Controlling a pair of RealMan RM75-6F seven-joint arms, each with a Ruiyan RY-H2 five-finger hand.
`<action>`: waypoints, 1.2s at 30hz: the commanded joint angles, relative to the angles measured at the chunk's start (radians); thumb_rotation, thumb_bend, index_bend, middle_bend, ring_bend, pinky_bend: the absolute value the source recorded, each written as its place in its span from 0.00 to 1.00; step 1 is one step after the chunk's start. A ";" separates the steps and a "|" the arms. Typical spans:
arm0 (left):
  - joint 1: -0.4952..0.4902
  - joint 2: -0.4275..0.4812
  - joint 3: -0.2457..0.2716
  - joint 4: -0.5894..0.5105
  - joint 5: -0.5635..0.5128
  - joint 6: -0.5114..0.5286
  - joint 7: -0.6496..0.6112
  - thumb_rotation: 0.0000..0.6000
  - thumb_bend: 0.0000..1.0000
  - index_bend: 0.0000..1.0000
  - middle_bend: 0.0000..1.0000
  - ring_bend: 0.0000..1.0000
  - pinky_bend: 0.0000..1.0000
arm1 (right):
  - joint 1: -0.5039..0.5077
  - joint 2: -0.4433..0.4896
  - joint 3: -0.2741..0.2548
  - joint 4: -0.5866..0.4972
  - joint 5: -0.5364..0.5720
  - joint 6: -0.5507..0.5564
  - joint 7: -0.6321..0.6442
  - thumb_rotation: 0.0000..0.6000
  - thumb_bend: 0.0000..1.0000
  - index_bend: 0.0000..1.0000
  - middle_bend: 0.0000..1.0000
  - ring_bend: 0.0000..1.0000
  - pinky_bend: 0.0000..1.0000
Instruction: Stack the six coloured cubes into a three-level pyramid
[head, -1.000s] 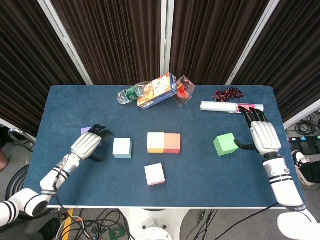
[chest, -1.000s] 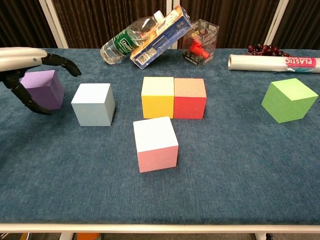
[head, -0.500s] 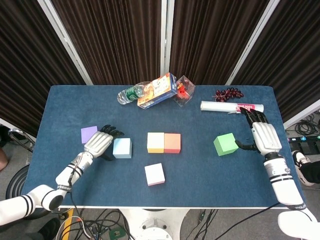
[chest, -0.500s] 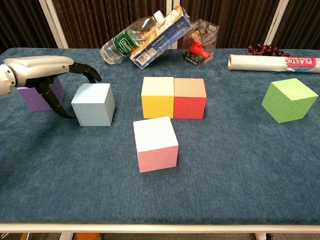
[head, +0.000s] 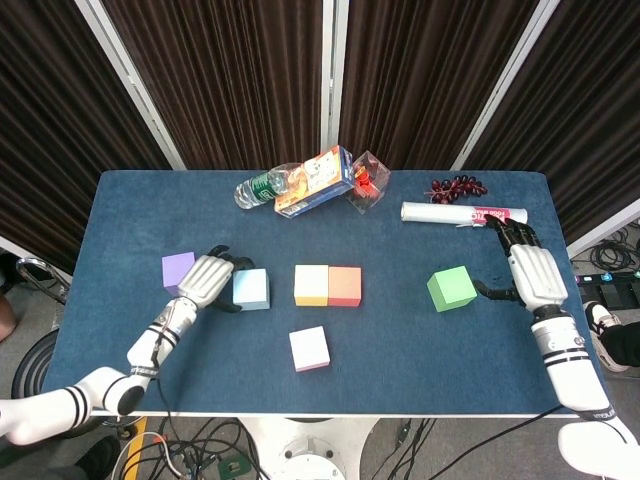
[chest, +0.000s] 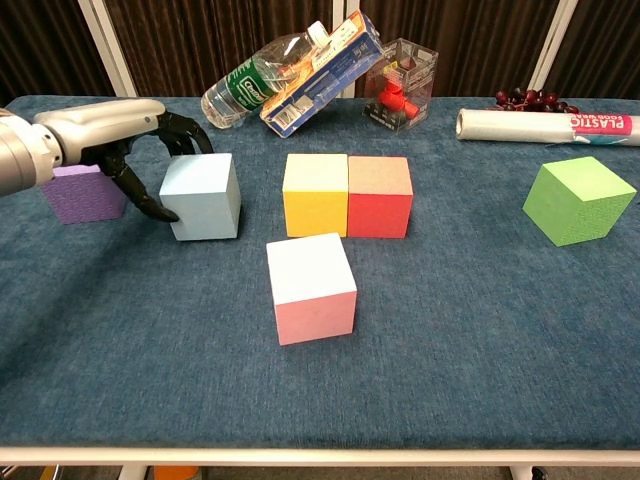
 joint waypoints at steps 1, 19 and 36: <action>-0.020 -0.005 -0.005 0.020 0.014 -0.013 -0.019 1.00 0.16 0.29 0.49 0.32 0.14 | -0.001 0.001 0.001 -0.001 -0.001 0.001 -0.002 1.00 0.15 0.00 0.13 0.00 0.00; -0.140 -0.037 0.002 0.135 0.098 -0.087 -0.111 1.00 0.16 0.29 0.48 0.32 0.13 | -0.021 0.006 0.012 -0.009 0.016 0.012 -0.009 1.00 0.15 0.00 0.13 0.00 0.00; -0.171 -0.071 0.014 0.163 0.089 -0.089 -0.107 1.00 0.16 0.29 0.48 0.32 0.13 | -0.027 0.001 0.018 0.004 0.020 0.003 -0.005 1.00 0.15 0.00 0.13 0.00 0.00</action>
